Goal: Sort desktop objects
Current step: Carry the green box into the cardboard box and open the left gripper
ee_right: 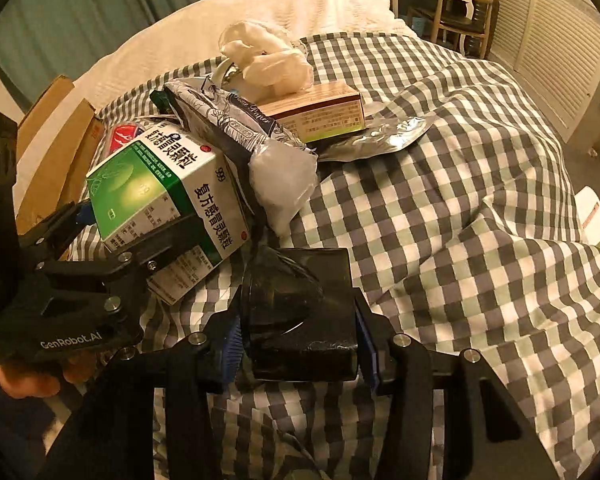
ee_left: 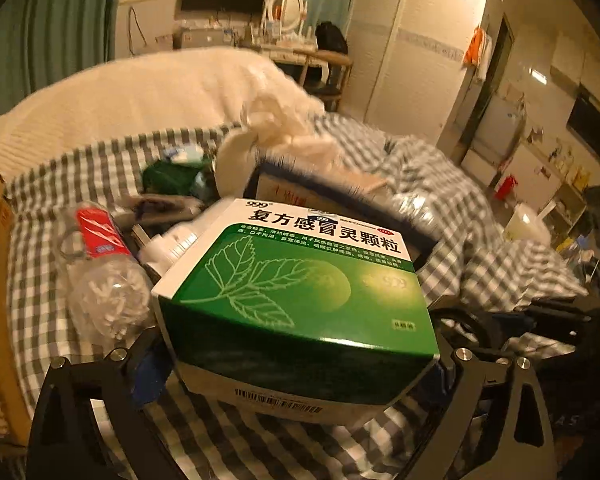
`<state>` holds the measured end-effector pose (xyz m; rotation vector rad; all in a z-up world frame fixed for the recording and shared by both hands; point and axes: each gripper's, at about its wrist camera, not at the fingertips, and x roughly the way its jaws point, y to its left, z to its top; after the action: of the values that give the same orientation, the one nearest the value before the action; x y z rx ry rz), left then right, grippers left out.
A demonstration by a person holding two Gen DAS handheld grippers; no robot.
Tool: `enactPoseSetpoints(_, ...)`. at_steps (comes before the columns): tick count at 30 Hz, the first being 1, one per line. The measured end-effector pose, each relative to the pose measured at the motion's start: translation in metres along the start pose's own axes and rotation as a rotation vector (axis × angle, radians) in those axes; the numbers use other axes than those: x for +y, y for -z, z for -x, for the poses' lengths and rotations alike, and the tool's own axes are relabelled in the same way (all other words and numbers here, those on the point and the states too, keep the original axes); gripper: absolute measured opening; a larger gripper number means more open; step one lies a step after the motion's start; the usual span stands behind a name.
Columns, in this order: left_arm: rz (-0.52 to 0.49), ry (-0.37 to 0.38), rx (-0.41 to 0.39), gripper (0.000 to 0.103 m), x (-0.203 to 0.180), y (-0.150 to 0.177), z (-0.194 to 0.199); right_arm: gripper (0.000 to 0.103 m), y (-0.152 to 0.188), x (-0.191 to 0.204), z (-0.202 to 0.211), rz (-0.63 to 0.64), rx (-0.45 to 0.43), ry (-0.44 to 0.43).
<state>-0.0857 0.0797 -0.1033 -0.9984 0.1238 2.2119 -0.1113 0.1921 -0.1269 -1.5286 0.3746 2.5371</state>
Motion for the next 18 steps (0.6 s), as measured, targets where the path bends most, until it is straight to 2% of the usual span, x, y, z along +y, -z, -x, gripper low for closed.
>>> enactPoseSetpoints(5, 0.076, 0.009, -0.076, 0.099, 0.003, -0.002, 0.044, 0.047, 0.002, 0.005, 0.024, 0.025, -0.033, 0.007)
enactPoseSetpoints(11, 0.140, -0.003, -0.144, 0.099, 0.014, -0.020, 0.106, 0.047, 0.011, 0.018, 0.064, 0.035, -0.075, -0.005)
enactPoseSetpoints(15, 0.147, -0.076, -0.206, 0.099, 0.034, -0.036, 0.161, 0.047, 0.009, 0.043, 0.095, 0.074, -0.113, -0.040)
enactPoseSetpoints(18, 0.172, -0.140, -0.249, 0.099, 0.062, -0.046, 0.202, 0.047, 0.004, 0.078, 0.122, 0.122, -0.153, -0.090)
